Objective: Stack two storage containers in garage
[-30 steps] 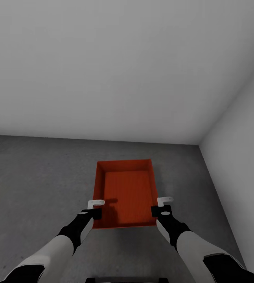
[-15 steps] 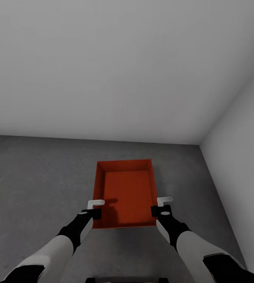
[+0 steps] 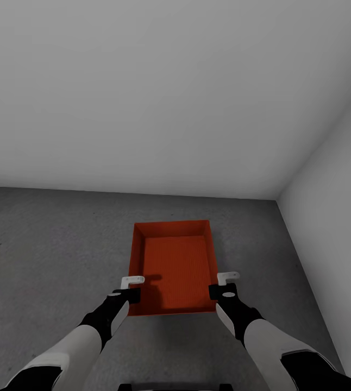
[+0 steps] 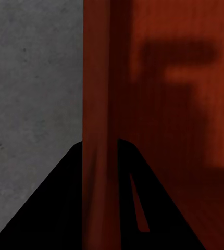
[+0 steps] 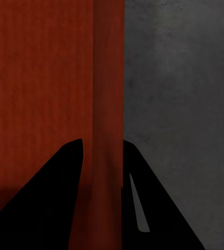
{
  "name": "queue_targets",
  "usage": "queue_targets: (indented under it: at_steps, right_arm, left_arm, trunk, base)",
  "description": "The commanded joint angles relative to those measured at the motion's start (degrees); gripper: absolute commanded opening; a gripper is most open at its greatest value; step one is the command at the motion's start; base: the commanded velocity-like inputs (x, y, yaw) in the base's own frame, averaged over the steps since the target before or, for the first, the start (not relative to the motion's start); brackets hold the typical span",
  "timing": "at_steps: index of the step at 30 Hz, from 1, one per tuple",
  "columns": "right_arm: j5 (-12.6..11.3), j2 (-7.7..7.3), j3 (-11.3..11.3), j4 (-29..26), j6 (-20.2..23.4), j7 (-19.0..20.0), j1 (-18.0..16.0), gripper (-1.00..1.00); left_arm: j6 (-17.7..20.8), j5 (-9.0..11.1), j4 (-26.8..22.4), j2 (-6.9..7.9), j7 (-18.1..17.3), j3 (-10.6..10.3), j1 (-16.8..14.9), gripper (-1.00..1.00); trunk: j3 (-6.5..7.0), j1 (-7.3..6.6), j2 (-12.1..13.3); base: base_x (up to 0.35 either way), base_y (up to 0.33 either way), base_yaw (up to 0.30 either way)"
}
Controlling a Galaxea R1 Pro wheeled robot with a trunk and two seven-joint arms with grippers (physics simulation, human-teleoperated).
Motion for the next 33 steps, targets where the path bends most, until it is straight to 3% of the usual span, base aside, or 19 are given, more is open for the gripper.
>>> queue_targets:
  at_steps: [1, 12, 23, 33]
  right_arm:
    - [-0.6, -0.43, 0.37, 0.21, 0.3, -0.21, -0.03, -1.0]
    - [-0.6, -0.43, 0.36, 0.21, 0.34, -0.23, -0.03, -1.0]
    - [-0.6, -0.43, 0.37, 0.21, 0.39, -0.25, -0.03, -1.0]
    - [-0.6, -0.43, 0.37, 0.21, 0.39, -0.22, -0.03, -1.0]
  left_arm:
    - [-1.57, -0.52, -0.27, 1.77, 0.32, -0.65, -0.01, -1.0]
    - [-1.6, -0.52, -0.27, 1.77, 0.33, -0.65, -0.01, -1.0]
    - [-1.59, -0.52, -0.27, 1.77, 0.39, -0.65, -0.01, -1.0]
    - [-1.45, -0.47, -0.19, 1.77, 0.35, -0.57, -0.01, -1.0]
  trunk:
    - [-0.08, 0.03, -0.1]
    - [-0.08, 0.03, -0.1]
    - [-0.08, 0.03, -0.1]
    - [-0.08, 0.03, -0.1]
  base:
    - [0.0, 0.0, 0.0]
    - [0.0, 0.0, -0.007]
    - [0.0, 0.0, -0.196]
    - [0.0, 0.061, -0.032]
